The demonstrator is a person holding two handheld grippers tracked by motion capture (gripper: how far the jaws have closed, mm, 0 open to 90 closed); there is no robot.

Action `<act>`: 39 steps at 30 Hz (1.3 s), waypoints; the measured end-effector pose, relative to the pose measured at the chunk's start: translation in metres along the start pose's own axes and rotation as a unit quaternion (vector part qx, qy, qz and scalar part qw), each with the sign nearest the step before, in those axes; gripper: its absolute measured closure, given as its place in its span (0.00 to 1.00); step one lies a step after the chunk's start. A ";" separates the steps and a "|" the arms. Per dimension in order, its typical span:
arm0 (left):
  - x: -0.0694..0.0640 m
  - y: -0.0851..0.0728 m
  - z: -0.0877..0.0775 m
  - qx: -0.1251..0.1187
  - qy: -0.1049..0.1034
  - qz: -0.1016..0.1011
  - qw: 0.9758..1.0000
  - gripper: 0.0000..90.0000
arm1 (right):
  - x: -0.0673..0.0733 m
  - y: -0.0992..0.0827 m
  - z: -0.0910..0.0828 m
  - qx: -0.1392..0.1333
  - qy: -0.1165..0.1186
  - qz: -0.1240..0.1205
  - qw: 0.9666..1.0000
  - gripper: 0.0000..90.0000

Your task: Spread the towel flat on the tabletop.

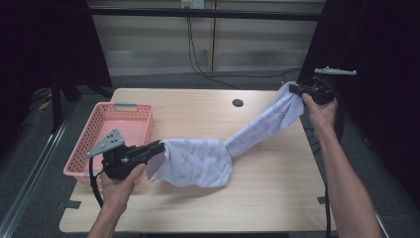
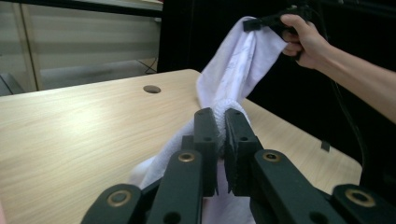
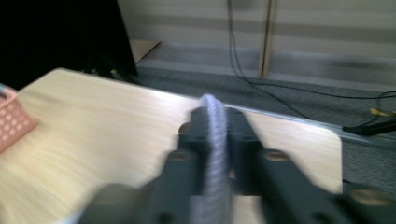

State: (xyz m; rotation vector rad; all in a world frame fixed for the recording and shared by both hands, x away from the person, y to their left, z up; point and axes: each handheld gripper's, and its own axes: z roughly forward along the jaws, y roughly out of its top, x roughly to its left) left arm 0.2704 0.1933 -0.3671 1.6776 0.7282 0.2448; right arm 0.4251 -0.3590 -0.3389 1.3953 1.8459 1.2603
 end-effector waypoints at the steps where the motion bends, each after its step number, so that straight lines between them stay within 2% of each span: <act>1: -0.002 -0.001 0.006 0.018 -0.002 -0.004 1.000 0.75 | -0.001 -0.008 0.004 0.017 -0.011 -0.005 1.000 0.54; 3: -0.003 -0.003 0.010 0.021 -0.004 -0.005 1.000 0.68 | 0.002 -0.016 0.004 0.013 0.003 -0.008 1.000 0.47; 4: -0.003 -0.003 0.010 0.021 -0.004 -0.005 1.000 0.61 | 0.002 -0.016 0.004 0.013 0.003 -0.008 1.000 0.47; 5: -0.003 -0.004 0.012 0.025 0.001 -0.012 1.000 0.58 | 0.010 -0.023 0.003 0.017 0.018 -0.012 1.000 0.44; 6: -0.003 -0.004 0.012 0.025 0.001 -0.012 1.000 0.56 | 0.015 -0.027 0.001 0.016 0.029 -0.015 0.999 0.43; 9: 0.001 -0.015 0.024 0.060 0.000 -0.016 0.998 0.53 | 0.037 -0.043 -0.002 0.024 0.063 -0.028 0.997 0.42; 10: 0.001 -0.015 0.024 0.060 0.000 -0.016 0.998 0.53 | 0.037 -0.043 -0.002 0.024 0.063 -0.028 0.997 0.42; 11: 0.005 -0.025 0.032 0.084 -0.006 -0.018 0.996 0.53 | 0.054 -0.058 -0.003 0.031 0.090 -0.035 0.995 0.42; 12: 0.005 -0.025 0.032 0.084 -0.006 -0.018 0.996 0.53 | 0.054 -0.058 -0.003 0.031 0.090 -0.035 0.995 0.42; 13: 0.007 -0.032 0.036 0.092 -0.011 -0.026 0.995 0.53 | 0.062 -0.066 -0.004 0.033 0.105 -0.032 0.993 0.42; 14: 0.009 -0.039 0.040 0.107 -0.024 -0.032 0.993 0.53 | 0.079 -0.083 -0.006 0.042 0.126 -0.037 0.990 0.42; 15: 0.013 -0.055 0.048 0.136 -0.019 -0.033 0.990 0.53 | 0.088 -0.091 -0.007 0.047 0.136 -0.042 0.989 0.42; 16: 0.013 -0.055 0.048 0.136 -0.019 -0.033 0.990 0.53 | 0.088 -0.091 -0.007 0.047 0.136 -0.042 0.989 0.42; 18: 0.018 -0.070 0.057 0.176 -0.019 -0.029 0.984 0.52 | 0.107 -0.107 -0.010 0.066 0.149 -0.059 0.985 0.43; 19: 0.020 -0.077 0.062 0.201 -0.003 -0.019 0.979 0.52 | 0.125 -0.123 -0.015 0.071 0.181 -0.056 0.979 0.45; 20: 0.023 -0.084 0.067 0.214 -0.006 -0.022 0.977 0.55 | 0.131 -0.129 -0.017 0.072 0.191 -0.051 0.978 0.47; 21: 0.024 -0.086 0.069 0.216 -0.012 -0.021 0.976 0.67 | 0.139 -0.135 -0.017 0.080 0.203 -0.053 0.975 0.48; 22: 0.024 -0.086 0.069 0.216 -0.012 -0.021 0.976 0.83 | 0.139 -0.135 -0.017 0.080 0.203 -0.053 0.975 0.48; 23: 0.023 -0.089 0.072 0.227 -0.025 -0.019 0.973 0.96 | 0.156 -0.149 -0.017 0.103 0.222 -0.070 0.967 0.50; 25: 0.018 -0.086 0.073 0.214 -0.043 -0.023 0.976 0.97 | 0.171 -0.160 -0.015 0.120 0.254 -0.074 0.957 0.53; 26: 0.018 -0.086 0.073 0.214 -0.043 -0.023 0.976 0.97 | 0.171 -0.160 -0.015 0.120 0.254 -0.074 0.957 0.53; 27: 0.016 -0.084 0.073 0.203 -0.058 -0.031 0.977 0.97 | 0.184 -0.169 -0.012 0.126 0.278 -0.075 0.949 0.54; 28: 0.014 -0.082 0.073 0.192 -0.067 -0.040 0.978 0.97 | 0.184 -0.169 -0.012 0.126 0.278 -0.075 0.949 0.54; 29: 0.013 -0.080 0.074 0.185 -0.064 -0.043 0.980 0.96 | 0.196 -0.177 -0.004 0.145 0.300 -0.085 0.939 0.54; 30: 0.011 -0.078 0.076 0.184 -0.060 -0.041 0.980 0.96 | 0.196 -0.177 -0.004 0.145 0.300 -0.085 0.939 0.54; 31: 0.010 -0.076 0.077 0.183 -0.058 -0.035 0.981 0.96 | 0.202 -0.181 0.002 0.155 0.307 -0.089 0.935 0.53; 32: 0.011 -0.075 0.078 0.175 -0.055 -0.037 0.982 0.96 | 0.207 -0.186 0.008 0.166 0.310 -0.095 0.931 0.53; 33: 0.013 -0.073 0.078 0.168 -0.056 -0.042 0.983 0.96 | 0.218 -0.194 0.019 0.185 0.307 -0.115 0.927 0.51; 34: 0.013 -0.073 0.078 0.168 -0.056 -0.042 0.983 0.95 | 0.218 -0.194 0.019 0.185 0.307 -0.115 0.927 0.51; 36: 0.014 -0.072 0.075 0.160 -0.053 -0.043 0.985 0.94 | 0.225 -0.200 0.028 0.194 0.307 -0.122 0.924 0.49; 37: 0.016 -0.072 0.073 0.154 -0.053 -0.046 0.986 0.93 | 0.231 -0.204 0.033 0.196 0.299 -0.138 0.923 0.47; 38: 0.016 -0.072 0.073 0.154 -0.053 -0.046 0.986 0.92 | 0.231 -0.204 0.033 0.196 0.299 -0.138 0.923 0.47; 39: 0.017 -0.072 0.072 0.151 -0.055 -0.050 0.986 0.92 | 0.234 -0.206 0.033 0.189 0.295 -0.145 0.925 0.47</act>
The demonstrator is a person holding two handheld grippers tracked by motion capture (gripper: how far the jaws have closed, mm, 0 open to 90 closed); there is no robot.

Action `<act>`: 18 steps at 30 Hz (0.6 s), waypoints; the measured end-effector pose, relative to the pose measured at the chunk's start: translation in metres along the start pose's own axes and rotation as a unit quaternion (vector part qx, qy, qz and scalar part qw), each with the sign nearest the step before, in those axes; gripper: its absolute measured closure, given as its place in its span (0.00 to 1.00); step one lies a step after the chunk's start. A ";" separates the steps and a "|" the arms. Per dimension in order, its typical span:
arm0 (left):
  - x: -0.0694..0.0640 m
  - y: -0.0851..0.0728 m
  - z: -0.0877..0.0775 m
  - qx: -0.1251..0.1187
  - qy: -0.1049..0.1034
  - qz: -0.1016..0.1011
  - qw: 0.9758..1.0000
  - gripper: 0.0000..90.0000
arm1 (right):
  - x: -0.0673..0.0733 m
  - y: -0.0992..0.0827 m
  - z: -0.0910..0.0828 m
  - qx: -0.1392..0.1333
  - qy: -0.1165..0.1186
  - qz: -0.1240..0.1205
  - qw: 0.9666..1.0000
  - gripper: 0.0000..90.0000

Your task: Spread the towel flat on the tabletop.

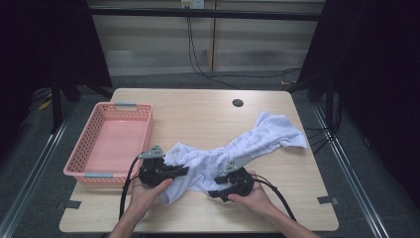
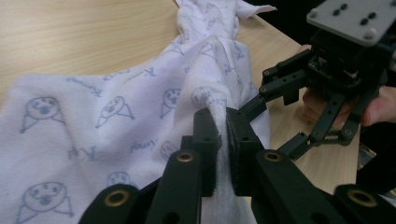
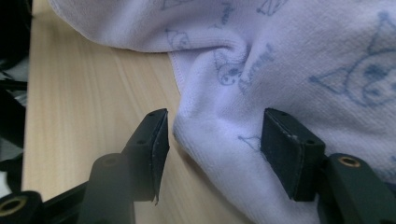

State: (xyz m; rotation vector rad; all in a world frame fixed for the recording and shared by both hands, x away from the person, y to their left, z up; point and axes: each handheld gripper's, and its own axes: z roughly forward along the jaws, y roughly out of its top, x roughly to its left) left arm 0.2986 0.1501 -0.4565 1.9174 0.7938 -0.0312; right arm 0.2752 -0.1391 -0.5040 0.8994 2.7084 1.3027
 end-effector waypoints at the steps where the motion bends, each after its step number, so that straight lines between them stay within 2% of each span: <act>1: 0.001 0.000 0.000 -0.002 -0.001 -0.002 1.000 0.92 | 0.002 0.000 0.001 0.000 -0.011 -0.007 1.000 0.50; 2: 0.002 0.000 0.000 -0.003 0.001 -0.006 1.000 0.91 | 0.005 -0.001 0.001 0.000 -0.025 -0.018 1.000 0.56; 4: 0.002 0.000 -0.001 -0.006 0.004 -0.011 1.000 0.86 | 0.007 -0.003 -0.001 0.003 -0.043 -0.032 0.999 0.80; 5: 0.002 0.000 -0.002 -0.008 0.009 -0.010 1.000 0.81 | 0.006 -0.003 -0.003 0.008 -0.043 -0.028 0.999 0.90; 6: 0.003 0.000 -0.006 -0.016 0.015 -0.012 1.000 0.72 | 0.001 -0.005 -0.010 0.021 -0.032 -0.014 0.999 0.97; 7: 0.003 0.000 -0.006 -0.016 0.015 -0.012 1.000 0.68 | 0.001 -0.005 -0.010 0.021 -0.032 -0.014 0.999 0.97; 9: 0.003 0.000 -0.009 -0.022 0.020 -0.011 1.000 0.67 | -0.006 -0.008 -0.024 0.018 -0.022 -0.005 1.000 0.97; 10: 0.004 0.000 -0.012 -0.026 0.026 -0.006 0.999 0.65 | -0.016 -0.012 -0.047 -0.002 -0.027 0.007 1.000 0.97; 12: 0.006 -0.001 -0.012 -0.023 0.030 -0.011 0.999 0.65 | -0.027 -0.015 -0.074 -0.028 -0.040 0.022 0.999 0.98; 13: 0.006 -0.001 -0.012 -0.023 0.030 -0.011 0.999 0.65 | -0.027 -0.015 -0.074 -0.028 -0.040 0.022 0.999 0.98; 14: 0.006 -0.001 -0.012 -0.019 0.034 -0.011 0.999 0.65 | -0.032 -0.018 -0.087 -0.038 -0.049 0.027 0.998 0.98; 15: 0.007 -0.002 -0.011 -0.013 0.037 -0.008 0.999 0.65 | -0.045 -0.024 -0.108 -0.051 -0.069 0.040 0.995 0.98; 16: 0.006 -0.002 -0.009 -0.009 0.038 -0.009 0.999 0.66 | -0.052 -0.026 -0.117 -0.055 -0.083 0.047 0.994 0.98; 17: 0.006 -0.003 -0.007 -0.003 0.038 -0.006 0.999 0.66 | -0.052 -0.026 -0.117 -0.055 -0.083 0.047 0.994 0.98; 18: 0.005 -0.004 -0.003 0.005 0.038 -0.004 0.999 0.66 | -0.067 -0.032 -0.128 -0.058 -0.099 0.060 0.992 0.97</act>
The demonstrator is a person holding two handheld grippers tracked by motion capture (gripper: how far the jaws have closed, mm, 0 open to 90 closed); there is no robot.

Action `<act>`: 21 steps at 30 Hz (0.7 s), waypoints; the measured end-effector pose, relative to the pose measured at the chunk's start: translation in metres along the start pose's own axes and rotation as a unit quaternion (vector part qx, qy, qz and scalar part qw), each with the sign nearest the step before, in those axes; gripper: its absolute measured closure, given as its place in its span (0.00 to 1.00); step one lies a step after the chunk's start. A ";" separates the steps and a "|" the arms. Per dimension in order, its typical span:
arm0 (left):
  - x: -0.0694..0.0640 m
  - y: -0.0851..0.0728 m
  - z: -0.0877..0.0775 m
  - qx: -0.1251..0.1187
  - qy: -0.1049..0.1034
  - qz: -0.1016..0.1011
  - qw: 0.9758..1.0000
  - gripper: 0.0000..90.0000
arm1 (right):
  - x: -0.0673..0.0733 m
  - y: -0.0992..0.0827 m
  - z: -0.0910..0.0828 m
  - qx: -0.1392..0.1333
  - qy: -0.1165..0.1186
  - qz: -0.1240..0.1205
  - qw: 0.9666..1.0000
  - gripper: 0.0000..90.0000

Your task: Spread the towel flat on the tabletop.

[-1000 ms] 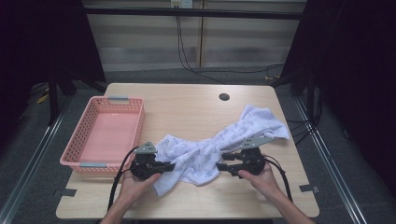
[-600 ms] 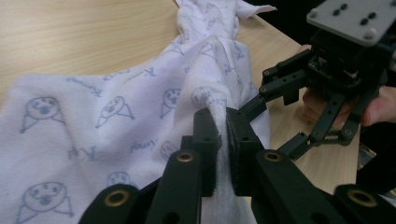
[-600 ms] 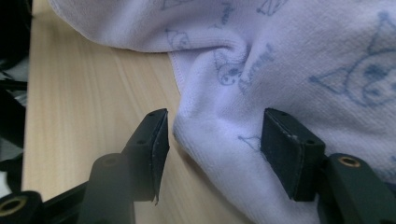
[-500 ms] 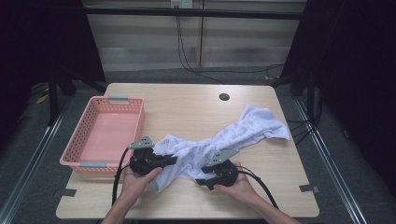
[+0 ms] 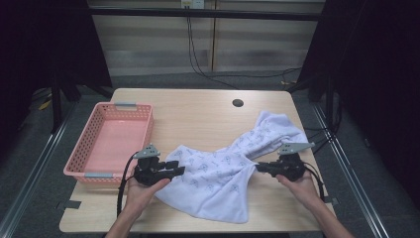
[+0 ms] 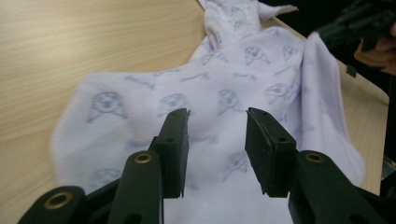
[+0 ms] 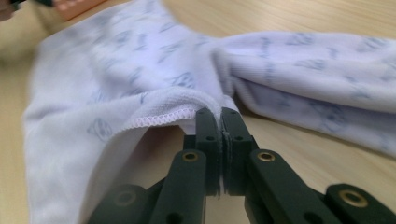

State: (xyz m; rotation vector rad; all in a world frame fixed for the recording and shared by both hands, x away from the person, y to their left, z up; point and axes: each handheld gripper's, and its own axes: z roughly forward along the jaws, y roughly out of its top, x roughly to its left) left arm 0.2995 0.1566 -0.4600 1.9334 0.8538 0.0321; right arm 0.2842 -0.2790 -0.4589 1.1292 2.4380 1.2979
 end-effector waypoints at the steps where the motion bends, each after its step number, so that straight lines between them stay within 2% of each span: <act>1: -0.001 -0.001 0.002 0.007 -0.002 0.000 1.000 0.66 | -0.008 -0.002 -0.001 0.002 -0.005 0.012 1.000 0.97; 2: -0.002 -0.001 0.003 0.013 -0.001 0.007 1.000 0.66 | -0.013 -0.005 0.000 0.009 -0.017 0.015 1.000 0.96; 3: -0.002 -0.001 0.003 0.013 -0.001 0.007 1.000 0.66 | -0.013 -0.005 0.000 0.009 -0.017 0.015 1.000 0.96; 4: -0.002 -0.002 0.003 0.018 -0.001 0.009 1.000 0.66 | -0.018 -0.010 0.002 0.021 -0.036 0.018 0.999 0.78; 6: -0.006 -0.007 -0.006 0.034 -0.012 0.018 0.999 0.66 | -0.018 -0.013 -0.005 0.012 -0.047 0.020 0.999 0.66; 7: -0.006 -0.007 -0.006 0.034 -0.012 0.018 0.999 0.67 | -0.018 -0.013 -0.005 0.012 -0.047 0.020 0.999 0.66; 8: -0.007 -0.010 -0.010 0.041 -0.017 0.028 0.999 0.68 | -0.015 -0.012 -0.020 -0.011 -0.055 0.027 0.998 0.59; 9: -0.008 -0.013 -0.016 0.042 -0.015 0.030 0.999 0.68 | -0.015 -0.012 -0.020 -0.011 -0.055 0.027 0.998 0.59; 10: -0.007 -0.022 -0.025 0.049 -0.021 0.030 0.998 0.70 | -0.008 -0.012 -0.034 -0.032 -0.049 0.026 0.998 0.59; 11: -0.007 -0.022 -0.025 0.049 -0.021 0.030 0.998 0.70 | -0.002 -0.014 -0.039 -0.041 -0.044 0.027 0.998 0.59; 12: -0.003 -0.031 -0.029 0.059 -0.018 0.025 0.998 0.70 | 0.006 -0.016 -0.041 -0.042 -0.031 0.027 0.998 0.59; 13: -0.003 -0.031 -0.029 0.059 -0.018 0.025 0.998 0.69 | 0.006 -0.016 -0.041 -0.042 -0.031 0.027 0.998 0.59; 14: 0.000 -0.037 -0.030 0.066 -0.009 0.019 0.998 0.69 | 0.026 -0.022 -0.039 -0.036 0.003 0.016 0.999 0.61; 16: 0.001 -0.038 -0.029 0.072 -0.007 0.020 0.997 0.67 | 0.045 -0.029 -0.028 -0.013 0.037 0.002 0.999 0.63; 17: 0.001 -0.038 -0.028 0.076 -0.005 0.025 0.997 0.67 | 0.045 -0.029 -0.028 -0.013 0.037 0.002 0.999 0.63; 19: 0.002 -0.039 -0.025 0.082 -0.010 0.029 0.996 0.65 | 0.057 -0.036 -0.015 0.007 0.063 -0.002 0.998 0.63; 20: 0.002 -0.042 -0.021 0.091 -0.002 0.036 0.995 0.64 | 0.062 -0.042 -0.002 0.036 0.070 -0.018 0.997 0.62; 21: 0.004 -0.043 -0.019 0.096 -0.002 0.036 0.995 0.63 | 0.062 -0.043 0.003 0.044 0.074 -0.022 0.996 0.62</act>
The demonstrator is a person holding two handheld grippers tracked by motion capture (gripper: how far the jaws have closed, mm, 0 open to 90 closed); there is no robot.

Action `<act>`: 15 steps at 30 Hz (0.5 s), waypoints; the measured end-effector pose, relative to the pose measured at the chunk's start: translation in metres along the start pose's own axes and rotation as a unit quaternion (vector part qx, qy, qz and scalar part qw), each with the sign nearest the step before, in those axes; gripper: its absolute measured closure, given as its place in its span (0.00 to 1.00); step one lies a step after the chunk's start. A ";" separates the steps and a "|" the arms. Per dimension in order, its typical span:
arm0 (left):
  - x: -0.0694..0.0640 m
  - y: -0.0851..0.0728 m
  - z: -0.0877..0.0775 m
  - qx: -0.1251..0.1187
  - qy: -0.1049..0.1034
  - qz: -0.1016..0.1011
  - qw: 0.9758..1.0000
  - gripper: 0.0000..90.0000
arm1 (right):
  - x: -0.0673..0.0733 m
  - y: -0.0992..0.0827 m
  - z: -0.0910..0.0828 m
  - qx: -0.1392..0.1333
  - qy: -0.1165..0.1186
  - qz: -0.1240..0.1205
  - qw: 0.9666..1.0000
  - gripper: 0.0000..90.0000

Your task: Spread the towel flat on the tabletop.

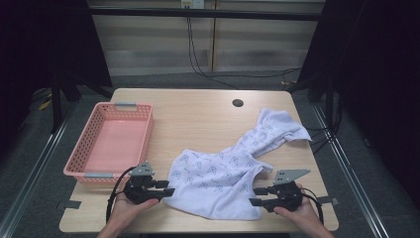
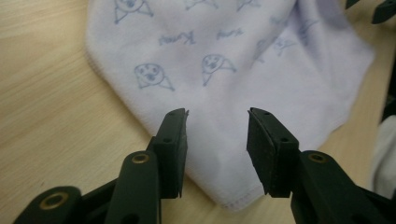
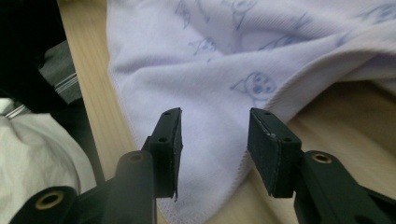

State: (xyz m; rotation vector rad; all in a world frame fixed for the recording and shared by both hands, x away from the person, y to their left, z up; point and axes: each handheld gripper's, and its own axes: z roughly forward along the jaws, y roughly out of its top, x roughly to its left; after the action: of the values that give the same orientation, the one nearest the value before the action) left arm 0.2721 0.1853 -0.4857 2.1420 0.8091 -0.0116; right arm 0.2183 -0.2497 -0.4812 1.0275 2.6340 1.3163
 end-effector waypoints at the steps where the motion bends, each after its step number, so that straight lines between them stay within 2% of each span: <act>1: 0.001 -0.001 0.002 0.003 0.002 -0.005 1.000 0.62 | -0.001 -0.001 0.004 0.007 0.009 0.001 1.000 0.62; 3: 0.004 -0.001 0.002 0.002 0.011 -0.007 1.000 0.61 | -0.003 -0.002 0.010 0.021 0.009 0.000 1.000 0.59; 6: 0.007 -0.002 0.000 -0.008 0.014 -0.020 1.000 0.60 | -0.003 -0.004 0.013 0.028 0.006 -0.011 1.000 0.58; 7: 0.010 -0.003 -0.003 -0.009 0.019 -0.027 0.999 0.60 | -0.001 -0.004 0.009 0.016 0.006 -0.016 1.000 0.61; 8: 0.010 -0.003 -0.003 -0.009 0.019 -0.027 0.999 0.60 | -0.001 -0.004 0.009 0.016 0.006 -0.016 1.000 0.61; 9: 0.010 -0.004 -0.004 -0.010 0.019 -0.033 0.999 0.60 | 0.000 -0.003 0.006 0.003 0.007 -0.015 1.000 0.62; 10: 0.010 -0.005 -0.005 -0.013 0.018 -0.032 0.999 0.61 | 0.001 -0.001 0.001 -0.020 -0.003 -0.011 1.000 0.62; 11: 0.009 -0.005 -0.007 -0.020 0.010 -0.031 0.999 0.63 | 0.003 -0.001 -0.003 -0.032 0.004 -0.016 0.999 0.65; 12: 0.009 -0.005 -0.007 -0.020 0.010 -0.031 0.999 0.67 | 0.003 -0.001 -0.003 -0.032 0.004 -0.016 0.999 0.65; 13: 0.008 -0.005 -0.007 -0.017 0.008 -0.028 0.999 0.70 | 0.006 -0.003 0.001 -0.012 0.015 -0.016 1.000 0.64; 14: 0.008 -0.005 -0.007 -0.017 0.008 -0.028 0.999 0.72 | 0.006 -0.003 0.001 -0.012 0.015 -0.016 1.000 0.64; 15: 0.008 -0.005 -0.005 -0.009 0.011 -0.028 1.000 0.73 | 0.008 -0.006 0.009 0.023 0.014 -0.035 0.999 0.61</act>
State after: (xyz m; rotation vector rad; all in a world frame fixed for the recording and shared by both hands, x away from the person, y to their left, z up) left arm 0.2739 0.1953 -0.4885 2.1062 0.8774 -0.0103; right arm 0.2115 -0.2409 -0.4894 0.9201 2.7061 1.2697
